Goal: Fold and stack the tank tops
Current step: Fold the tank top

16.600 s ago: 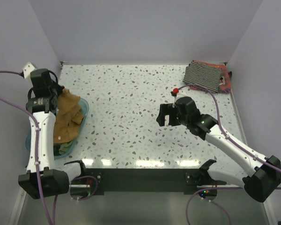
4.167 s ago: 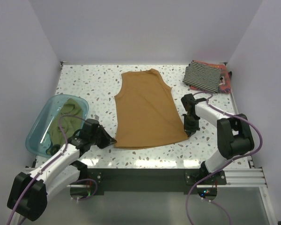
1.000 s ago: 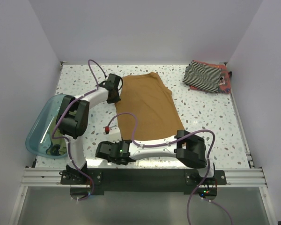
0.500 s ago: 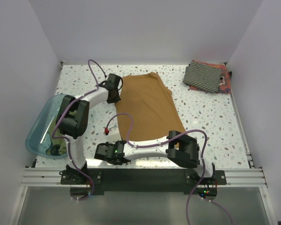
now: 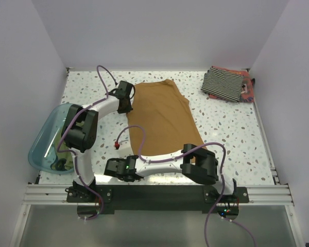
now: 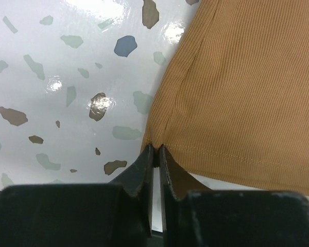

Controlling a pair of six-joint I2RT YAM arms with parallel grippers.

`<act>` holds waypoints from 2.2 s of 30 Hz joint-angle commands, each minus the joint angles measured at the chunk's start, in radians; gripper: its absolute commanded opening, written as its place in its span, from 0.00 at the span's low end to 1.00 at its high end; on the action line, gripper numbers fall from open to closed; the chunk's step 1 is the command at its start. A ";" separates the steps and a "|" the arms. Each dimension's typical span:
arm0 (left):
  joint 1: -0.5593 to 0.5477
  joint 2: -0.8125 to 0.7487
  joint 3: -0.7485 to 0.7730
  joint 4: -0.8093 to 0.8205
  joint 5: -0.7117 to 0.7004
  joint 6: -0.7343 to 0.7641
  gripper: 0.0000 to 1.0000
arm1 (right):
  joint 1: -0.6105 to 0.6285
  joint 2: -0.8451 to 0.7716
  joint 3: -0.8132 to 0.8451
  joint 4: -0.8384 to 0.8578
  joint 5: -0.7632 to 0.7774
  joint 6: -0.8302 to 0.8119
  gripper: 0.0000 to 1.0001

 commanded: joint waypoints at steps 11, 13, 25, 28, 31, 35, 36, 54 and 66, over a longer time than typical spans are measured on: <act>0.034 -0.071 0.012 0.028 0.005 -0.011 0.00 | 0.000 -0.302 -0.216 0.057 -0.017 -0.017 0.00; 0.043 -0.084 0.006 0.027 0.014 -0.019 0.00 | 0.000 -0.342 -0.245 0.079 -0.046 -0.023 0.00; 0.108 -0.173 -0.105 0.091 0.031 -0.103 0.00 | 0.025 -0.295 -0.161 0.100 -0.184 -0.099 0.00; 0.120 -0.189 -0.128 0.093 0.016 -0.131 0.00 | 0.029 -0.243 -0.102 0.106 -0.222 -0.126 0.00; 0.126 -0.202 -0.130 0.078 -0.003 -0.151 0.00 | 0.031 -0.210 -0.038 0.080 -0.231 -0.149 0.00; 0.128 -0.213 -0.102 0.084 0.010 -0.160 0.00 | 0.019 -0.245 -0.044 0.056 -0.199 -0.171 0.00; 0.128 -0.211 -0.094 0.085 0.029 -0.163 0.00 | 0.012 -0.259 -0.058 0.060 -0.202 -0.169 0.00; -0.073 0.001 0.173 0.027 0.014 -0.240 0.00 | -0.107 -0.615 -0.515 0.160 -0.199 -0.100 0.00; -0.136 0.062 0.206 0.027 0.003 -0.243 0.00 | -0.115 -0.684 -0.662 0.191 -0.184 -0.047 0.00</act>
